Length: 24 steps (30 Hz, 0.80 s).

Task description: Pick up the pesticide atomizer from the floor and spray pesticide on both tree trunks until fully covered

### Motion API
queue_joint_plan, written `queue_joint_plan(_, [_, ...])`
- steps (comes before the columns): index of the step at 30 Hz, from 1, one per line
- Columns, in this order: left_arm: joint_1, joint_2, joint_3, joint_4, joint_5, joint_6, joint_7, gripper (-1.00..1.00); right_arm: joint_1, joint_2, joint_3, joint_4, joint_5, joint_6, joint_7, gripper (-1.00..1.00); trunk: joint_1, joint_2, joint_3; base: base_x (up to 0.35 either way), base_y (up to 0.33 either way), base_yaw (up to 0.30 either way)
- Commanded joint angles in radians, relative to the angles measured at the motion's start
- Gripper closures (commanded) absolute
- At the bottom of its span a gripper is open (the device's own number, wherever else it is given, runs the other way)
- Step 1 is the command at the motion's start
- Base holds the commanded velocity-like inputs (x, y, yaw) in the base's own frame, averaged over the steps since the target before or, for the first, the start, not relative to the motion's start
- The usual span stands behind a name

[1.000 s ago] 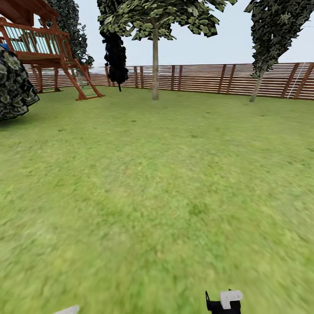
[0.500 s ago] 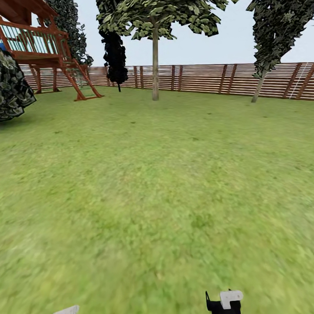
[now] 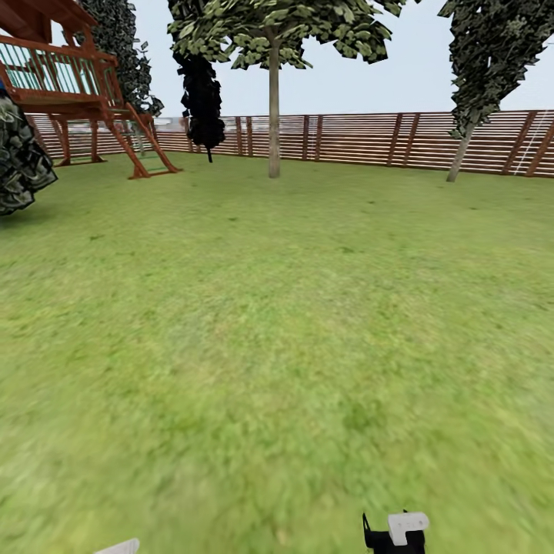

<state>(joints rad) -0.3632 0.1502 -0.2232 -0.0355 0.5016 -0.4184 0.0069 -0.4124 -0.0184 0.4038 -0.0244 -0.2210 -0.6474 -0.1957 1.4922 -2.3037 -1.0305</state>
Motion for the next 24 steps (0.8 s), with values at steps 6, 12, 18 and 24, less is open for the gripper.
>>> queue_joint_plan(6, [0.0,0.0,-0.008,0.0,0.007,-0.002,0.001,1.0,0.0,0.0,0.009,0.0,-0.006,-0.001,-0.004,-1.0,0.0,0.0,-0.001,0.34,0.0,0.0])
queue_joint_plan(12, [0.0,0.0,-0.008,0.0,0.006,-0.002,0.001,1.0,0.0,0.0,0.009,0.0,-0.006,-0.001,-0.004,-1.0,0.0,0.0,-0.001,0.34,0.0,0.0])
queue_joint_plan(18, [0.0,0.0,-0.008,0.0,0.007,-0.002,0.001,1.0,0.0,0.0,0.009,0.0,-0.006,-0.001,-0.004,-1.0,0.0,0.0,-0.001,0.34,0.0,0.0])
queue_joint_plan(24, [0.0,0.0,-0.008,0.0,0.007,-0.003,0.001,1.0,0.0,0.0,0.009,0.0,-0.006,-0.001,-0.004,-1.0,0.0,0.0,-0.001,0.339,0.0,0.0])
